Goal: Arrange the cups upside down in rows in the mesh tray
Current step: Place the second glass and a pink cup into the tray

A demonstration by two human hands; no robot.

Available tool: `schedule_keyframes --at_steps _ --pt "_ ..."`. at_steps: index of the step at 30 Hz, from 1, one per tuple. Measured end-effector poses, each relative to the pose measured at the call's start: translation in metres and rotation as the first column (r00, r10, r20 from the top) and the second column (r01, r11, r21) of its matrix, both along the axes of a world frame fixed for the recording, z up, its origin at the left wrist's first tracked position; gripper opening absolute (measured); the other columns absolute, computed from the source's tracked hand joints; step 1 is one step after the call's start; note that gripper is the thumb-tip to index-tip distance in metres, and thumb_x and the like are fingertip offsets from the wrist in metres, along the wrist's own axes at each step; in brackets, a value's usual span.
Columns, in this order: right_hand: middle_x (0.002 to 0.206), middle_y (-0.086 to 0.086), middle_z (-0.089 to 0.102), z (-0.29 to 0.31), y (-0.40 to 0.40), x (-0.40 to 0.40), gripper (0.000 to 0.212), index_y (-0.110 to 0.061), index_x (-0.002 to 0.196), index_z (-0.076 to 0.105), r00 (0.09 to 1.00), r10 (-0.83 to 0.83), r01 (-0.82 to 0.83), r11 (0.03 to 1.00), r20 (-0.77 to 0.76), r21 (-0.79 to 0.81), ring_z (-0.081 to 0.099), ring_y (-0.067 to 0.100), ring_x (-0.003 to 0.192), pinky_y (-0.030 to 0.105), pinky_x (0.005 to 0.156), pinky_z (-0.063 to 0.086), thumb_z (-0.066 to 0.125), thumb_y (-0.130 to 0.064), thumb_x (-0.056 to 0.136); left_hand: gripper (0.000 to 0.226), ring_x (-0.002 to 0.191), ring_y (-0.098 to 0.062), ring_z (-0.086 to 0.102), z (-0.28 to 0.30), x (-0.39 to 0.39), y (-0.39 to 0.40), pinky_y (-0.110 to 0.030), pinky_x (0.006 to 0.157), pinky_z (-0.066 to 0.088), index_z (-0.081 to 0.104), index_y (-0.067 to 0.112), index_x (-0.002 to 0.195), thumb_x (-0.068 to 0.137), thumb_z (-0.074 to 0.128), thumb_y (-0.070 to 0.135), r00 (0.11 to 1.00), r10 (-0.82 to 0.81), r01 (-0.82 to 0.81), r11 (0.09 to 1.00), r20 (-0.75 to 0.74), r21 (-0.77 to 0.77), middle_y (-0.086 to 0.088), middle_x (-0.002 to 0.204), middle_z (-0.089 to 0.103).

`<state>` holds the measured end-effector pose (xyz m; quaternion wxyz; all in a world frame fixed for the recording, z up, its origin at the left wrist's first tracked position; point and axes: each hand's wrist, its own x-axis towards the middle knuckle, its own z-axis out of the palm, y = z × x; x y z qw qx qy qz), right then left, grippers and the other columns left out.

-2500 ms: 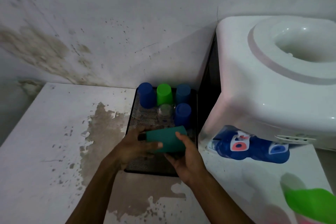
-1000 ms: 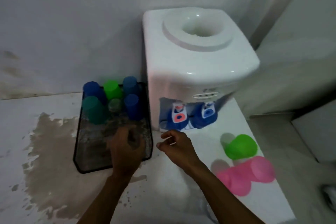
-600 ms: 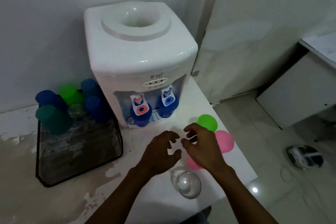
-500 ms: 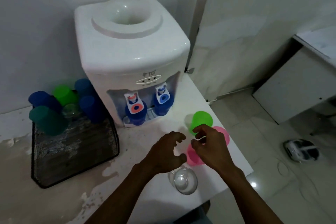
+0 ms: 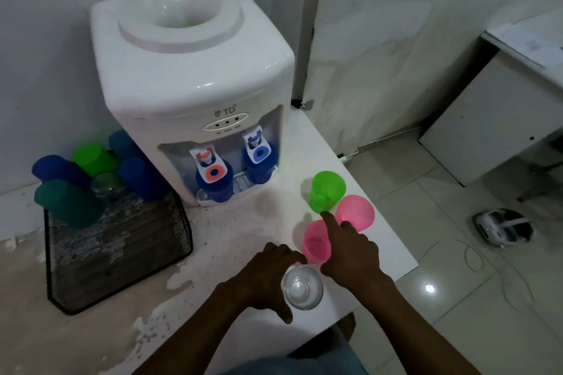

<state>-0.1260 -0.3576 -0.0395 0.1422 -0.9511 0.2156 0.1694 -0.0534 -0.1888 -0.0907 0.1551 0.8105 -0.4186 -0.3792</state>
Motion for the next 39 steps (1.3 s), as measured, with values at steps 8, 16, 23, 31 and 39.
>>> schedule_keyframes --at_steps 8,16,23,31,39 --pt "0.112 0.010 0.061 -0.003 0.000 0.014 0.076 -0.021 0.139 0.033 0.998 0.043 -0.049 0.992 -0.050 -0.116 0.065 0.035 0.097 0.035 0.071 0.048 0.068 -0.024 0.072 0.081 0.110 -0.012 0.049 -0.017 -0.012 0.000 -0.036 0.094 0.046 0.049 0.035 0.124 0.052 0.085 0.044 0.993 0.109 -0.114 0.980 -0.038 -0.164 0.009 0.123 0.056" --pt "0.106 0.003 0.064 0.011 0.017 0.021 0.074 -0.021 0.126 0.043 0.998 0.047 -0.044 0.996 0.029 -0.082 0.067 0.029 0.091 0.028 0.061 0.042 0.074 -0.037 0.061 0.077 0.102 -0.006 0.060 -0.005 0.005 0.039 -0.033 0.089 0.053 0.057 0.033 0.117 0.047 0.087 0.043 0.896 0.387 -0.435 0.864 -0.219 -0.254 0.015 0.113 0.063" --pt "0.112 -0.001 0.045 0.028 0.065 0.054 0.085 -0.027 0.126 0.041 0.988 0.123 -0.127 0.991 0.094 0.041 0.057 0.023 0.103 0.031 0.064 0.041 0.077 -0.048 0.052 0.065 0.101 -0.006 0.060 0.019 0.046 0.116 -0.019 0.081 0.050 0.058 0.032 0.110 0.055 0.089 0.024 0.587 0.734 -0.810 0.536 -0.341 -0.240 0.013 0.106 0.064" --pt "0.127 -0.004 0.048 0.024 0.123 0.096 0.091 -0.025 0.130 0.041 0.966 0.227 -0.255 0.918 0.125 0.303 0.052 0.017 0.112 0.031 0.085 0.050 0.085 -0.044 0.053 0.020 0.076 -0.027 0.071 0.021 0.069 0.199 -0.037 0.066 0.055 0.077 0.016 0.074 0.054 0.077 0.019 -0.030 0.573 -0.955 -0.258 -0.819 -0.146 -0.006 0.076 0.075" --pt "0.115 -0.010 0.062 0.009 0.188 0.136 0.075 -0.030 0.124 0.048 0.939 0.327 -0.344 0.865 0.109 0.367 0.061 0.012 0.104 0.028 0.090 0.053 0.081 -0.040 0.057 0.023 0.094 -0.027 0.063 0.009 0.103 0.243 -0.032 0.062 0.058 0.065 0.015 0.094 0.084 0.061 0.035 -0.440 -0.075 -0.699 -0.597 -0.895 0.394 -0.012 0.101 0.065"
